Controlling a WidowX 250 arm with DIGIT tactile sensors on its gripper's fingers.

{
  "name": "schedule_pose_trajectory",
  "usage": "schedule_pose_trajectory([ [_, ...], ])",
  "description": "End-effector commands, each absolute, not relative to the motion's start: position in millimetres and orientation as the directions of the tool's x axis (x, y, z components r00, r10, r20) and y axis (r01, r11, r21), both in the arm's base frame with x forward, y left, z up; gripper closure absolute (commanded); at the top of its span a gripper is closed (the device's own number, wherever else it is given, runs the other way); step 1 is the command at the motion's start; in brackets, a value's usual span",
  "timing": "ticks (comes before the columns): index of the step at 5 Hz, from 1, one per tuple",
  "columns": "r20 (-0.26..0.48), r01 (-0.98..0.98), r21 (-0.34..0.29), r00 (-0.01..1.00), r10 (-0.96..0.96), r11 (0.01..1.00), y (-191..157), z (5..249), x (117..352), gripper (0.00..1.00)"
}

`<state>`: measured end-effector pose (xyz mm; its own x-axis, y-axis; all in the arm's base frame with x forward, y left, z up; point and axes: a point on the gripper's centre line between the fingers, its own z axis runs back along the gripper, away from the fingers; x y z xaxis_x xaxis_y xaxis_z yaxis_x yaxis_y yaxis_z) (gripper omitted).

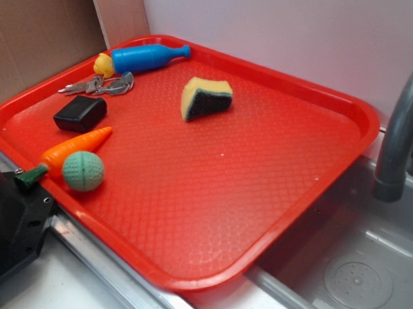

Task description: Grab the green sponge.

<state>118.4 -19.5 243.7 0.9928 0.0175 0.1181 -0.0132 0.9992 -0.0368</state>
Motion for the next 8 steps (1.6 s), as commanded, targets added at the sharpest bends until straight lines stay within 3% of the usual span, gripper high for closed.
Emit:
schedule_pose_trajectory([
  [1,0.118,-0.013,-0.037,0.993,0.018,0.999,-19.5,243.7,118.4,0.0],
  [2,0.162,-0.041,0.048,0.986,0.033,0.998,-14.2,207.2,166.6,0.0],
  [3,0.191,0.03,0.057,0.981,-0.04,0.998,-16.5,182.1,208.4,0.0],
  [4,0.196,0.117,0.103,0.971,-0.136,0.988,-26.8,161.7,237.9,0.0],
  [5,0.164,0.145,0.167,0.971,-0.173,0.975,-32.3,136.3,262.6,0.0],
  [6,0.109,0.16,0.192,0.977,-0.184,0.968,-21.5,99.3,279.8,0.0],
  [7,0.079,0.194,0.157,0.975,-0.208,0.968,-16.7,65.8,301.0,0.0],
  [8,0.024,0.196,0.144,0.979,-0.201,0.97,-13.7,45.5,298.1,0.0],
])
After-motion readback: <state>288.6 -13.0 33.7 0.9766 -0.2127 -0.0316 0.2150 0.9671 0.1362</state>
